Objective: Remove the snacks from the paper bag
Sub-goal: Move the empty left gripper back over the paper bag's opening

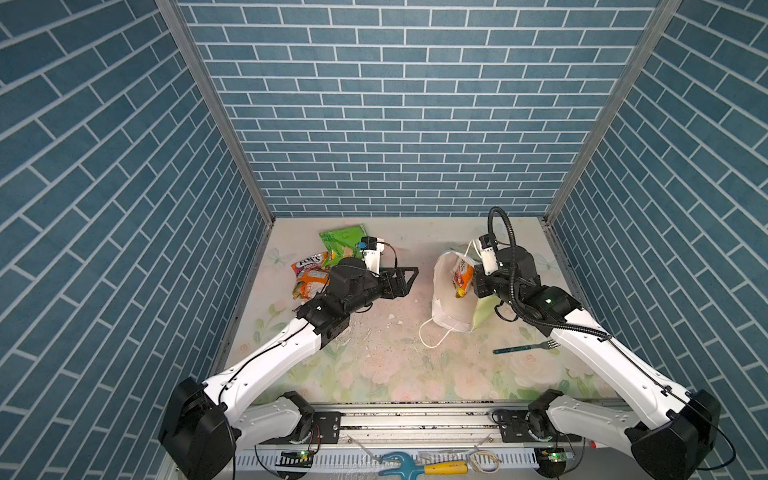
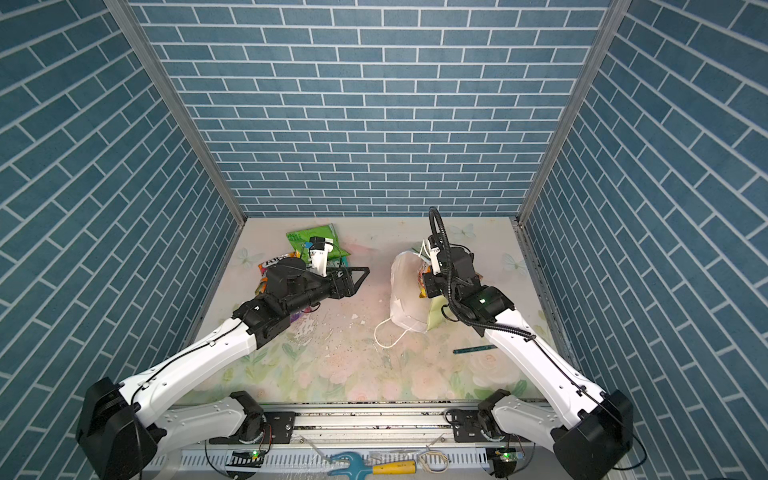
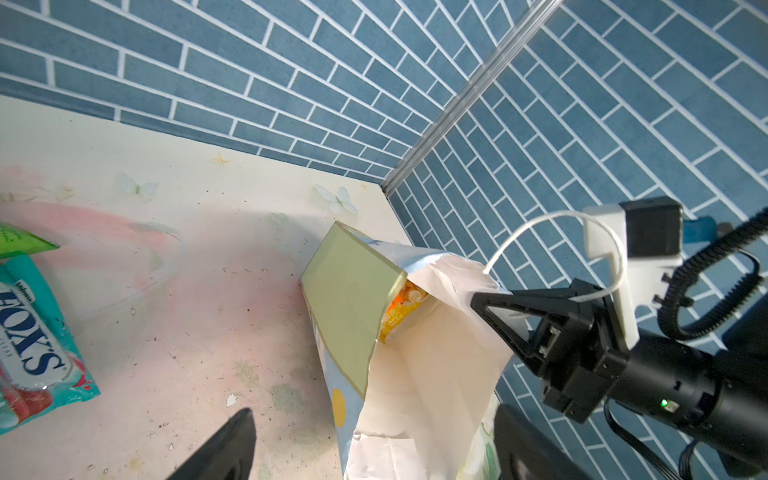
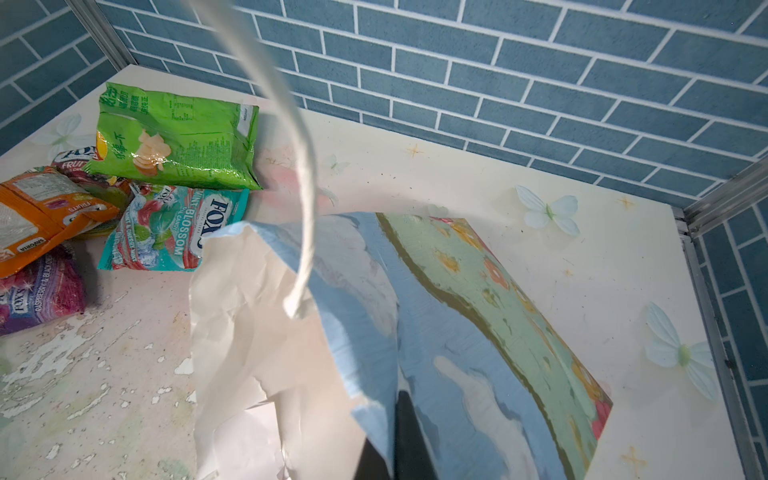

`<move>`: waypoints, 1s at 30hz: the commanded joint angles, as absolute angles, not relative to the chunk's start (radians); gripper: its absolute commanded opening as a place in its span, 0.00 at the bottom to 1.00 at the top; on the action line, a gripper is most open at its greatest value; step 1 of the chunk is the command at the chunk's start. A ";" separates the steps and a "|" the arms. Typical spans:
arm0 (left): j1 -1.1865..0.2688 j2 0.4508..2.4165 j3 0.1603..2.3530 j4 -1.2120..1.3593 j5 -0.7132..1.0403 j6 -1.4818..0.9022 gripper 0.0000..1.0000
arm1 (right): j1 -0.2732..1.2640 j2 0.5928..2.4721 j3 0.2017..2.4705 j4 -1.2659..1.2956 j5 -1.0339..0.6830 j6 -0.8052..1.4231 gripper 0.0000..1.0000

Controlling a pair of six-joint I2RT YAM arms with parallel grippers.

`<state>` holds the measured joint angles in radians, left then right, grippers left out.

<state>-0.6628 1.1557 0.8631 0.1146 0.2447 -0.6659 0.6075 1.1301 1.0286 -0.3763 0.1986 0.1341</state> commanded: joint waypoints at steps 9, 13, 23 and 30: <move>-0.807 1.206 0.861 0.137 0.182 -0.649 0.88 | 0.604 1.191 1.101 -0.326 0.187 0.187 0.00; -0.831 1.200 0.859 0.104 0.179 -0.638 0.88 | 0.605 1.225 1.123 -0.323 0.188 0.189 0.00; -0.831 1.164 0.892 -0.005 0.119 -0.570 0.88 | 0.605 1.346 1.243 -0.344 0.138 0.223 0.00; -0.827 1.225 0.956 -0.015 0.098 -0.552 0.86 | 0.605 1.367 1.255 -0.345 0.134 0.249 0.00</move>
<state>-0.8272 1.1999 0.9051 0.0029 0.1188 -0.5793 0.6075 1.3697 1.2278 -0.3721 0.1471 0.2073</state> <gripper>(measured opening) 0.861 0.047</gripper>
